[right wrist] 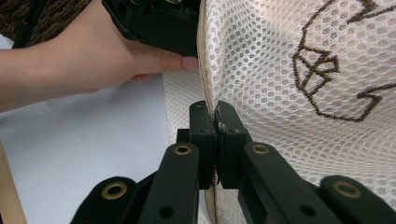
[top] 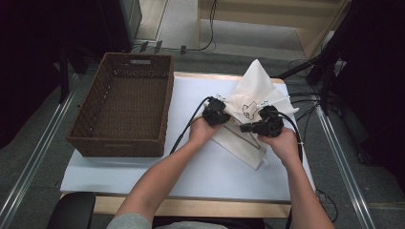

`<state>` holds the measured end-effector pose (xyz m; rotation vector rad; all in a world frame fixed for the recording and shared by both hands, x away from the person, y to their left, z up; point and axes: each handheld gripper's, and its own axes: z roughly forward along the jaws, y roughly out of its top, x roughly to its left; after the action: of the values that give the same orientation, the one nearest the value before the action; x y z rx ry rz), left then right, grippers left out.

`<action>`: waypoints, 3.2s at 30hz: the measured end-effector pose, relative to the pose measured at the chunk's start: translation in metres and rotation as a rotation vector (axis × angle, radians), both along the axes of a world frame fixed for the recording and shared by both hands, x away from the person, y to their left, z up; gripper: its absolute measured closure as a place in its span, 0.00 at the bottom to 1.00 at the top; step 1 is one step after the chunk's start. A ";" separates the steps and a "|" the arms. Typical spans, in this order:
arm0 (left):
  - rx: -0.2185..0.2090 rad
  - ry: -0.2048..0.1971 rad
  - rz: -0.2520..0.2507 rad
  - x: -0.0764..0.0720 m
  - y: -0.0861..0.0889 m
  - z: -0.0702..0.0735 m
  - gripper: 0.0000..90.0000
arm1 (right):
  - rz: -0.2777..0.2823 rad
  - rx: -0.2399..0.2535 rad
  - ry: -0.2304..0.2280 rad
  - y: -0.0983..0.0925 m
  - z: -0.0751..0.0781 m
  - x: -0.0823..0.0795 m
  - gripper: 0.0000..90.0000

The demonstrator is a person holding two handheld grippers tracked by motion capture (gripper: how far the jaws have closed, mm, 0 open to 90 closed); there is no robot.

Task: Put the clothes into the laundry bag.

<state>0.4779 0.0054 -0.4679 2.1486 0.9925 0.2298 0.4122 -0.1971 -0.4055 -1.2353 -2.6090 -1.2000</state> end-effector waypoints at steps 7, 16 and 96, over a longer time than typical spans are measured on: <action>-0.017 0.007 0.060 0.004 -0.004 -0.001 0.96 | -0.001 -0.002 0.002 0.001 0.000 0.000 0.98; -0.009 0.013 0.109 0.010 -0.008 0.000 0.97 | 0.009 -0.002 0.006 0.001 -0.001 0.001 0.99; 0.029 0.089 0.076 -0.050 0.065 0.018 0.95 | -0.132 -0.107 0.146 -0.011 -0.058 0.019 0.98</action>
<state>0.4283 0.0700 -0.4499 2.1654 1.1298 0.1879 0.4313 -0.2080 -0.4637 -1.4743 -2.5502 -0.9559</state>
